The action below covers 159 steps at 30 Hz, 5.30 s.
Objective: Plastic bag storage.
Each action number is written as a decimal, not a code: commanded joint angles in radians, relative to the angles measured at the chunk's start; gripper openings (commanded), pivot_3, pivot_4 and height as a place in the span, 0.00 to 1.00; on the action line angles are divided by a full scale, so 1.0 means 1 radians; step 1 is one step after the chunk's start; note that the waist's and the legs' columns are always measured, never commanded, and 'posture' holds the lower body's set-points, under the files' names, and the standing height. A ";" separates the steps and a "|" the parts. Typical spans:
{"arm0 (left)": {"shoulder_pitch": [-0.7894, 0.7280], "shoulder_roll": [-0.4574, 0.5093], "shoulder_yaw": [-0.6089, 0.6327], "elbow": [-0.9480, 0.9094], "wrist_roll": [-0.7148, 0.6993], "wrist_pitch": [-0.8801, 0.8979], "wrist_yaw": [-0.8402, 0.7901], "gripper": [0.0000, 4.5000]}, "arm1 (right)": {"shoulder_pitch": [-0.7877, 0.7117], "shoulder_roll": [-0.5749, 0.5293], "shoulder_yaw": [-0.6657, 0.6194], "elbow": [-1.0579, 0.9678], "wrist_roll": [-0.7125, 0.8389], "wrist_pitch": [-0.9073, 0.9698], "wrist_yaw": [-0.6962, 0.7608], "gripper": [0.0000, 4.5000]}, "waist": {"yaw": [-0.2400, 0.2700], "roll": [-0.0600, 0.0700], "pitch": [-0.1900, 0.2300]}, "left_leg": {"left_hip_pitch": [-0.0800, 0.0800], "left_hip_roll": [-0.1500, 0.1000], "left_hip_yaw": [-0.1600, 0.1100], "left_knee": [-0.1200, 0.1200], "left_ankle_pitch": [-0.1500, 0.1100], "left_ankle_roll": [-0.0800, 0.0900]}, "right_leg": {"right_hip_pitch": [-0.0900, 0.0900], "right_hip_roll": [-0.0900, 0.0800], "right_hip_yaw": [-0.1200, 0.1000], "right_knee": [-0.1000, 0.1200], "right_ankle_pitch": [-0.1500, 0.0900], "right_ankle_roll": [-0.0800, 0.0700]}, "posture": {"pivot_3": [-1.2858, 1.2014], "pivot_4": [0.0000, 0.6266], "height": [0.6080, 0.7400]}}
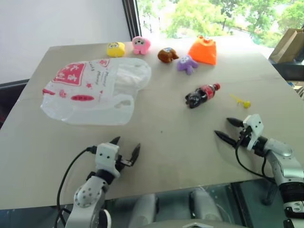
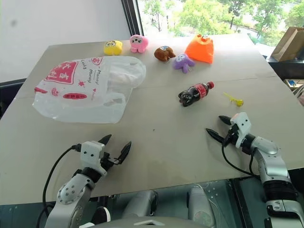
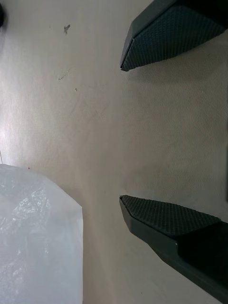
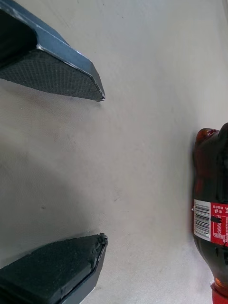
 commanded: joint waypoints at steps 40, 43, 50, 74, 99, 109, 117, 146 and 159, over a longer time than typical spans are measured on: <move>-0.142 -0.017 -0.031 -0.097 0.005 -0.021 0.014 0.99 | 0.045 -0.009 0.010 -0.138 0.103 0.024 0.144 1.00 | 0.013 0.001 0.001 | 0.000 0.000 0.000 0.000 0.000 0.000 | 0.000 0.000 0.000 0.000 0.000 0.000 | 0.52 0.24 1.00; -0.204 -0.024 -0.039 -0.095 0.042 -0.003 0.049 0.99 | 0.053 -0.026 0.036 -0.276 0.159 0.108 0.186 1.00 | 0.013 0.001 0.001 | 0.000 0.000 0.000 0.001 0.000 0.000 | 0.000 0.000 0.000 0.000 0.000 0.000 | 0.52 0.24 1.00; -0.365 -0.060 -0.065 -0.013 0.170 0.070 0.169 0.99 | -0.023 -0.011 0.070 -0.498 0.244 0.264 0.133 1.00 | 0.015 0.001 0.002 | -0.001 -0.001 -0.001 0.001 0.000 0.000 | 0.000 0.000 -0.001 0.001 0.000 0.000 | 0.52 0.24 1.00; -0.401 -0.100 0.004 0.052 0.329 0.351 0.382 0.21 | -0.065 0.012 0.081 -0.471 0.214 0.249 0.120 1.00 | 0.015 0.000 0.002 | -0.005 -0.001 -0.006 0.002 0.000 0.000 | -0.002 0.000 -0.005 0.001 0.000 0.000 | 0.52 0.24 1.00; -0.106 -0.054 0.083 -0.008 0.035 -0.182 0.080 0.01 | -0.938 -0.056 0.568 0.785 -0.788 -0.687 -0.101 1.00 | -0.010 0.000 0.002 | -0.017 -0.002 0.006 0.005 0.003 -0.005 | -0.022 -0.002 0.003 0.008 0.001 0.000 | 0.52 0.24 1.00; -0.027 -0.107 0.084 -0.027 0.080 -0.236 0.142 0.01 | -1.121 0.088 0.733 1.025 -1.034 -0.685 -0.295 1.00 | -0.014 0.000 0.002 | -0.017 -0.002 0.007 0.004 0.003 -0.005 | -0.024 -0.002 0.005 0.010 0.001 0.000 | 0.52 0.24 1.00; -0.023 -0.148 0.092 -0.045 0.055 -0.263 0.176 0.00 | -1.140 0.151 0.780 1.072 -1.119 -0.622 -0.467 0.83 | -0.029 -0.002 -0.001 | -0.011 -0.001 0.009 0.008 0.001 0.000 | -0.023 0.000 0.009 0.020 0.002 -0.003 | 0.52 0.24 1.00; -0.229 -0.032 -0.121 -0.090 -0.225 -0.180 -0.200 0.00 | -0.771 0.046 0.445 0.102 -0.505 -0.326 0.156 0.66 | -0.011 0.000 0.001 | -0.018 -0.001 0.003 0.015 0.001 -0.001 | -0.026 0.002 0.006 0.025 0.002 -0.003 | 0.52 0.24 1.00; -0.133 -0.045 -0.115 -0.043 -0.149 -0.286 -0.193 0.00 | -0.888 -0.028 0.422 0.091 -0.466 -0.356 0.247 0.66 | -0.010 0.000 0.003 | -0.021 -0.001 0.006 0.015 0.001 -0.001 | -0.029 0.001 0.007 0.023 0.002 -0.003 | 0.52 0.24 1.00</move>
